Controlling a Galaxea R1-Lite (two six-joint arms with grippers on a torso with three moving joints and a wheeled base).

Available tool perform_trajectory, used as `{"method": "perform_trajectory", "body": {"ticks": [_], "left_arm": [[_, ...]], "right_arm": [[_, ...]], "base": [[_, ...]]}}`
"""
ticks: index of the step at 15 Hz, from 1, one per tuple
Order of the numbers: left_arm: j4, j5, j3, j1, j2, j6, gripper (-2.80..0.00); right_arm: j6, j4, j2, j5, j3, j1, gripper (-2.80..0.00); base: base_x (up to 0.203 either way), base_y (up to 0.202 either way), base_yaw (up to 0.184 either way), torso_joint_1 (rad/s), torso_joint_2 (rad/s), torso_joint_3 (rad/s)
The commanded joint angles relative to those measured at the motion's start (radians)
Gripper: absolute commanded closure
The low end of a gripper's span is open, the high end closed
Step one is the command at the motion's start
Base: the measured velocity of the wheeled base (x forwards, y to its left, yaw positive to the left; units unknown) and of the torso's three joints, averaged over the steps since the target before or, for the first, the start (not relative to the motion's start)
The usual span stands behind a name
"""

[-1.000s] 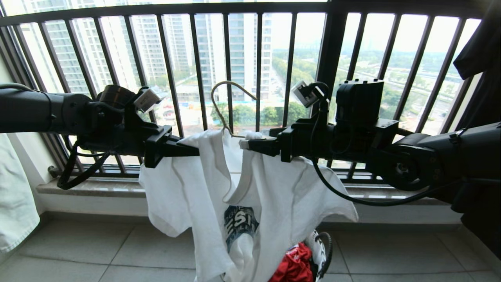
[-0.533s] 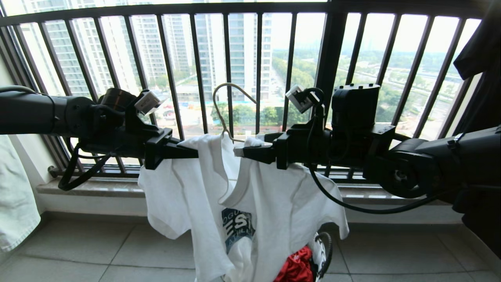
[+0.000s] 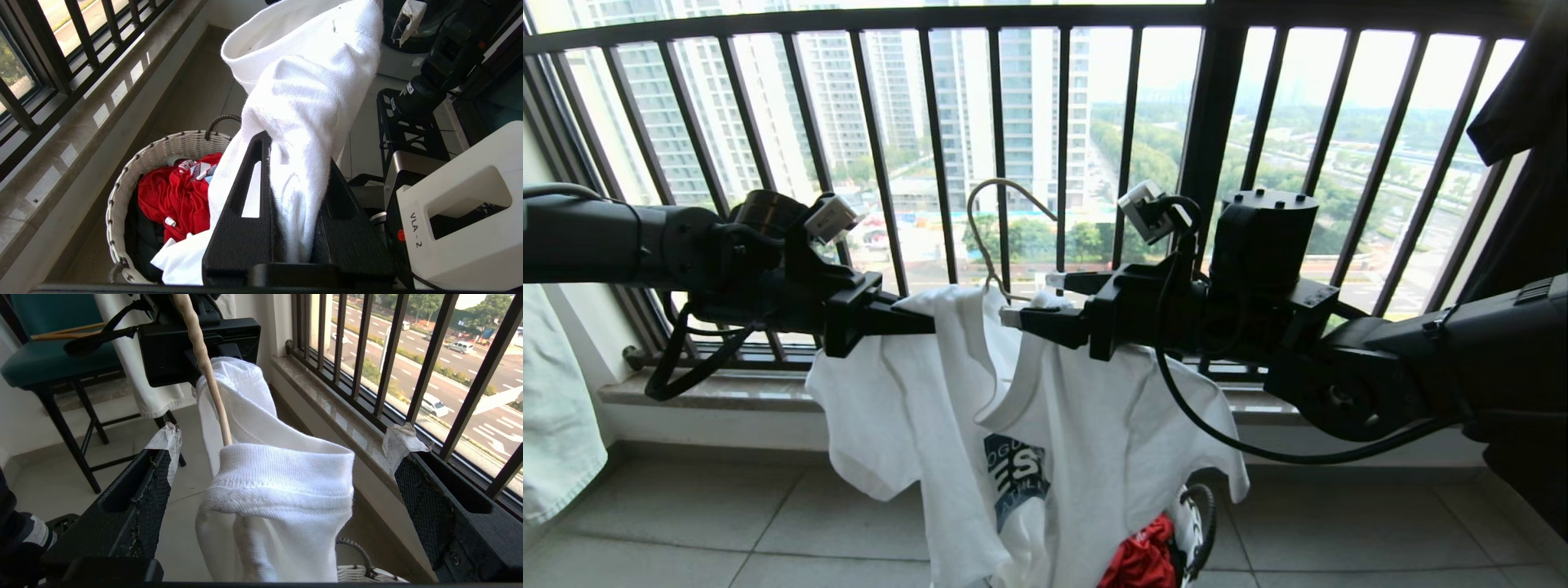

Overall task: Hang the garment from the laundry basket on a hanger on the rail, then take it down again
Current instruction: Hang the clothes rack on the clothesline

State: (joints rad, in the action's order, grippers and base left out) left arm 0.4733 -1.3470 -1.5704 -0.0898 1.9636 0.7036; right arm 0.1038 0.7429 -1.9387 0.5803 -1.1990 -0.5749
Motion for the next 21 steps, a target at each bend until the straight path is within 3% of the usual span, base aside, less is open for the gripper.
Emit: {"method": "perform_trajectory", "body": {"ticks": [1, 14, 17, 18, 21], "left_arm": [[0.002, -0.007, 0.000, 0.005, 0.001, 0.004, 0.00], [0.003, -0.029, 0.003, 0.075, -0.028, -0.018, 0.00], [0.004, -0.029, 0.019, 0.090, -0.050, -0.035, 0.00], [0.004, -0.029, 0.019, 0.092, -0.061, -0.048, 0.00], [0.005, -0.031, 0.025, 0.122, -0.082, -0.056, 0.00]], "right_arm": [[0.000, 0.037, -0.002, 0.000, 0.008, 0.001, -2.80], [0.002, 0.055, 0.153, -0.008, 0.056, 0.030, -2.80], [0.001, 0.053, 0.162, -0.043, 0.052, 0.032, -2.80], [0.001, 0.053, 0.162, -0.046, 0.052, 0.032, 0.00], [0.000, 0.051, 0.158, -0.078, 0.041, 0.032, 0.00]], "base": [[0.000, 0.000, 0.000, 0.000, 0.00, 0.000], [0.000, 0.000, 0.000, 0.000, 0.00, 0.000], [0.000, 0.000, 0.000, 0.000, 0.00, 0.000], [0.000, 0.000, 0.000, 0.000, 0.00, 0.000], [0.000, 0.000, 0.000, 0.000, 0.00, 0.000]]}}
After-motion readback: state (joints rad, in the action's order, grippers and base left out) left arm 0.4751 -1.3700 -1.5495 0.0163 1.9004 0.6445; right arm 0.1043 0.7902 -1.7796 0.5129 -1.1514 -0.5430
